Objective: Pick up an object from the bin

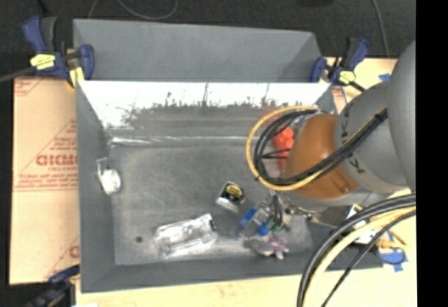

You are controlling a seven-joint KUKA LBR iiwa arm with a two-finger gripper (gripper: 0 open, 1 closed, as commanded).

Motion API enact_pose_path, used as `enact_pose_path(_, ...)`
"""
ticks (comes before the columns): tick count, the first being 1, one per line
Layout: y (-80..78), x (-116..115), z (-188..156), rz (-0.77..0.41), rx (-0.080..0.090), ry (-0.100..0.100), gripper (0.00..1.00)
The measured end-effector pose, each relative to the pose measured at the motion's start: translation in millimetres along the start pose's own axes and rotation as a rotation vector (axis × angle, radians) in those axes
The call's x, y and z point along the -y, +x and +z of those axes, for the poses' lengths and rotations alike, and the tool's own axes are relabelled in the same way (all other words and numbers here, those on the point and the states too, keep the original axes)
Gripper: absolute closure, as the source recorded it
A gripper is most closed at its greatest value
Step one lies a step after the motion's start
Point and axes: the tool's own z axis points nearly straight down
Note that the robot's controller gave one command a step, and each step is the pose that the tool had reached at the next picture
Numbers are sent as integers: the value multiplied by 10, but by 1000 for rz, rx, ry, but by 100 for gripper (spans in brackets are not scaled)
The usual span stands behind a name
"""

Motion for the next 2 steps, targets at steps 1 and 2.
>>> enact_pose_path(1,-14,-3,-258,-8,1,-1,100)
enact_pose_path(2,-35,-11,-885,-14,3,-3,100)
